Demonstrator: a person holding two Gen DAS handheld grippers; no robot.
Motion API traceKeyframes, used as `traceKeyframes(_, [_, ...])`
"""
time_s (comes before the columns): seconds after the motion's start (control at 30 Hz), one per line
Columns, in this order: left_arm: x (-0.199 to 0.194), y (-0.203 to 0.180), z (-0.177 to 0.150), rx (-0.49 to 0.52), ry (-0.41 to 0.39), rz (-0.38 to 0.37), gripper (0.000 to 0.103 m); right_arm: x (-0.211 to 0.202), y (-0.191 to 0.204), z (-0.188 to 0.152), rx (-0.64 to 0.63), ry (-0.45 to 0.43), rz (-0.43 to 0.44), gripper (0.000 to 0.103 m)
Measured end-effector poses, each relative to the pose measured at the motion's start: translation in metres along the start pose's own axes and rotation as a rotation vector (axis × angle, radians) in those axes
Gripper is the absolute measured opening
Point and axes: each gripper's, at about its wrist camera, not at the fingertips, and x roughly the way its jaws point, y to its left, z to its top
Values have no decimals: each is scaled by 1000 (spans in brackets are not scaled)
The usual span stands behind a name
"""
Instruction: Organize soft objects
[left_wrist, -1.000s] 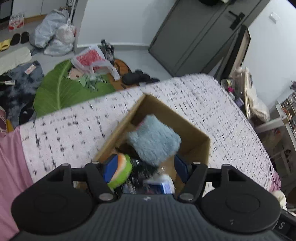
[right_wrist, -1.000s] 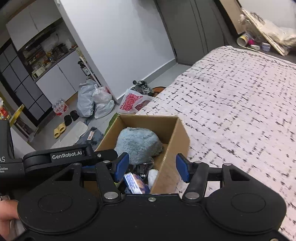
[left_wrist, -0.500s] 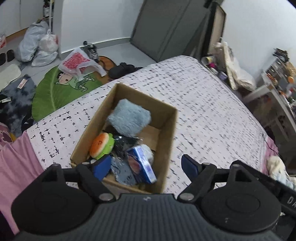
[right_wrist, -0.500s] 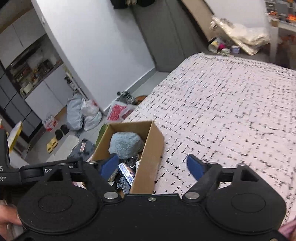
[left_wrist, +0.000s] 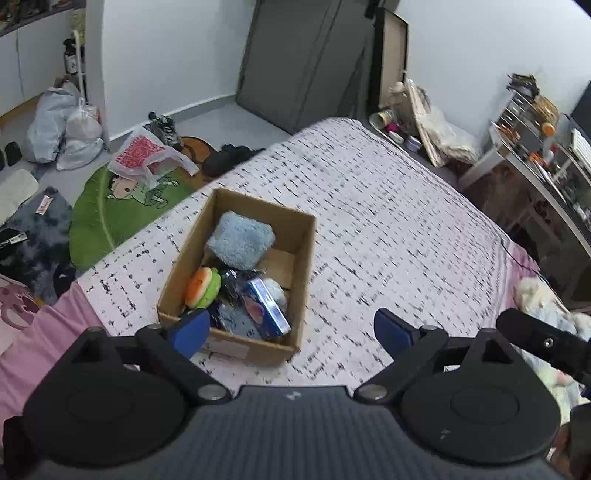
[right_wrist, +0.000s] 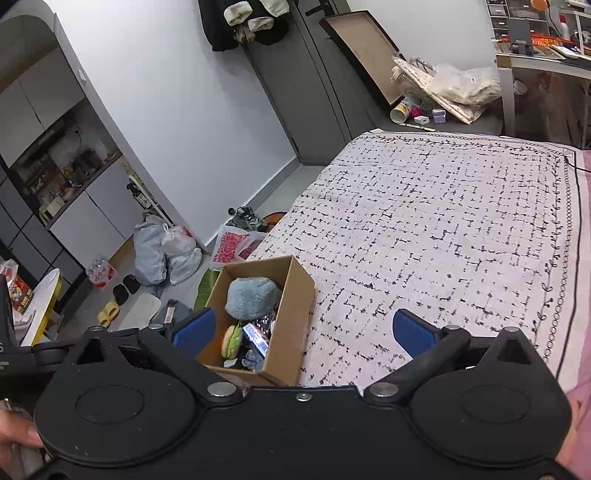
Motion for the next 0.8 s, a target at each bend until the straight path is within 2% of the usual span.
traceKeyframes(0.1, [-10,0,-1,7,14,-1,96,-10,-1,-2,3,1,-6,103])
traceKeyframes(0.27, [-32,4,-1,12,-17,25,96,-27,1,-5,5,-3,-20,103])
traceKeyframes(0.4, [-50,4,-2,26,-40,37,97,-38,2,-2,4,26,-25,103])
traceKeyframes(0.8, [-88,5,-5,96,-82,73,97,-71,16,-5,-38,-13,-55,103])
